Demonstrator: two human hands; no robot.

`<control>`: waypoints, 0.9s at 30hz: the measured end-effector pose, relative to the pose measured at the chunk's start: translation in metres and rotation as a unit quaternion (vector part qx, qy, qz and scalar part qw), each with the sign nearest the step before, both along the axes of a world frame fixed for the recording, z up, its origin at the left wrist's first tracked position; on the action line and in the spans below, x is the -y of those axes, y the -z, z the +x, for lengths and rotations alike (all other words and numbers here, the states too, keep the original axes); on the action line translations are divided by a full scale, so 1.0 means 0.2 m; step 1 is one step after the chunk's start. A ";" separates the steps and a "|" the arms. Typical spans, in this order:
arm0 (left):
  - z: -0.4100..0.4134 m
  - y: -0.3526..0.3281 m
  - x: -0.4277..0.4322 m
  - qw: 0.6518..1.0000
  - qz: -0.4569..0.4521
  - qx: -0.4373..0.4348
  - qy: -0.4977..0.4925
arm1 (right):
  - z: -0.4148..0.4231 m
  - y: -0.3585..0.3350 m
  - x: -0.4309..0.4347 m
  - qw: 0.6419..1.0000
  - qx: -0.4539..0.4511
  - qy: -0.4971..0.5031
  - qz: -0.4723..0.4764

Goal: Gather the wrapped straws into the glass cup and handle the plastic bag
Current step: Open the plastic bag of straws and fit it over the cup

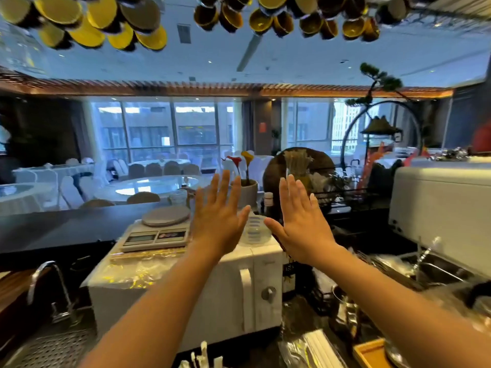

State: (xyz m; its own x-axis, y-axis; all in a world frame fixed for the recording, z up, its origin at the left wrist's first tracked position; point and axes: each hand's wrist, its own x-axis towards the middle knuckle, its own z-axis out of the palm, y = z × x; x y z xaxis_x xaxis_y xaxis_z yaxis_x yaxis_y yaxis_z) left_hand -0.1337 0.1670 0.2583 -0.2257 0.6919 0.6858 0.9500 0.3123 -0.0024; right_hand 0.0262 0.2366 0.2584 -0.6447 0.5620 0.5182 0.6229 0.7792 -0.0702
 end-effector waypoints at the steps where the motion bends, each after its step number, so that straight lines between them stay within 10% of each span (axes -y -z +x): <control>1: 0.05 0.05 -0.04 1.000 -0.006 0.012 0.013 | 0.04 0.04 -0.01 1.000 0.008 0.009 -0.010; 27: 0.81 1.41 -0.02 0.881 -0.413 0.174 0.149 | 0.73 1.32 0.00 0.896 0.214 0.092 -0.378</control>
